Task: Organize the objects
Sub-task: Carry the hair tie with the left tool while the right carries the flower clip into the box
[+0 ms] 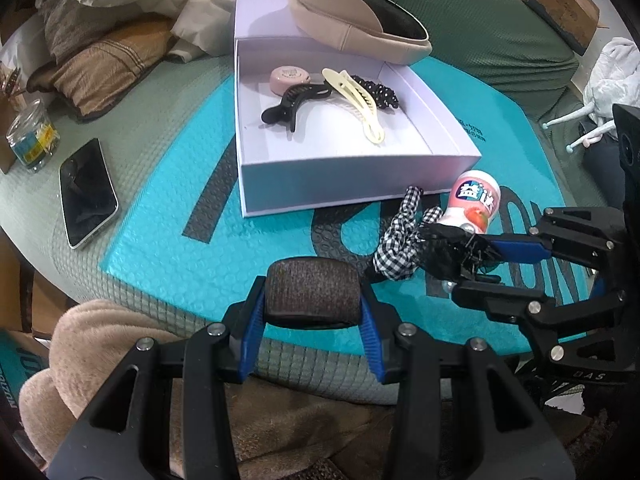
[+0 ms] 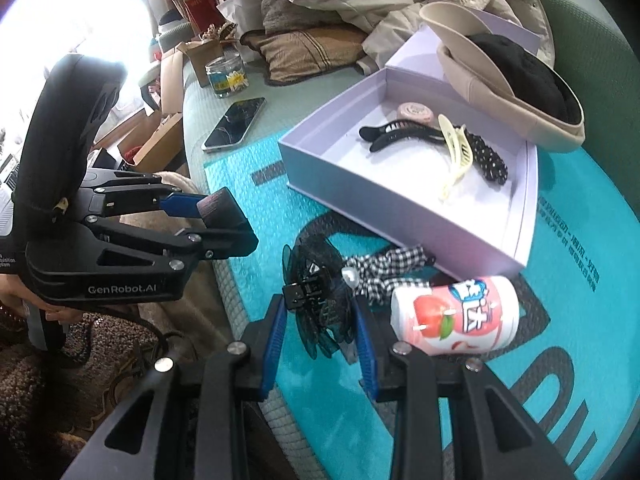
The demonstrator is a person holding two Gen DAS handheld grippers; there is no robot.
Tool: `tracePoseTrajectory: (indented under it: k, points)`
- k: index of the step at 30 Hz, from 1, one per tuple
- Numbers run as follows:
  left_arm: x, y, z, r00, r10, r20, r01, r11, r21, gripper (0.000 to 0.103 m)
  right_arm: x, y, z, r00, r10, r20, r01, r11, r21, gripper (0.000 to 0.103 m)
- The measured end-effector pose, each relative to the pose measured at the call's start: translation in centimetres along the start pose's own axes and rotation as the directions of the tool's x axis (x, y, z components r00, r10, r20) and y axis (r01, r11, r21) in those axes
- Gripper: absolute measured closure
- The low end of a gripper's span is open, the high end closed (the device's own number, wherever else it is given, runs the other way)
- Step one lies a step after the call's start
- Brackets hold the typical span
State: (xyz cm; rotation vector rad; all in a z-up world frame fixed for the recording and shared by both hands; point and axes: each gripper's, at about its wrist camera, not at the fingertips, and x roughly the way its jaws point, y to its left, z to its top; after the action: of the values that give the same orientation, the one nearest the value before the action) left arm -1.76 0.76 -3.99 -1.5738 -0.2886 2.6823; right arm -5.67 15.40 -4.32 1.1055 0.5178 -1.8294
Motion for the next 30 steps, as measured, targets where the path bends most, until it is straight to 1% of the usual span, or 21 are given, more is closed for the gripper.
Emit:
tracePoseTrajectory:
  k: [5,8,13,17,20,30]
  points:
    - [-0.3,-0.3,1.0,1.000,-0.001,0.001,0.001,1.000,0.015,0.063,-0.1,-0.3,0.9,1.000,0.019,0.017,-0.019,1.000,0.000,0.070]
    - [-0.3,-0.4,1.5,1.000,0.015,-0.004,-0.015,0.999,0.030,0.062,-0.1,-0.7,1.4,0.999,0.021,0.025,-0.021,1.000,0.002,0.070]
    - [-0.1,-0.5,2.7,1.000,0.003,-0.015,-0.002,0.999,0.040,0.063,-0.1,-1.3,2.1,0.999,0.021,0.036,-0.022,1.000,0.009,0.070]
    - [0.3,-0.6,3.5,1.000,-0.007,-0.023,0.009,0.999,0.047,0.062,-0.1,-2.1,2.7,0.998,0.048,0.049,-0.049,0.999,0.017,0.070]
    - [0.5,-0.7,4.1,1.000,-0.015,-0.028,0.017,0.999,0.051,0.062,0.0,-2.8,3.2,0.997,0.050,0.050,-0.051,0.998,0.023,0.070]
    - [1.0,-0.7,6.4,1.000,-0.005,-0.021,0.007,0.997,0.076,0.063,0.5,-4.7,4.9,0.997,0.051,0.062,-0.053,0.998,0.033,0.070]
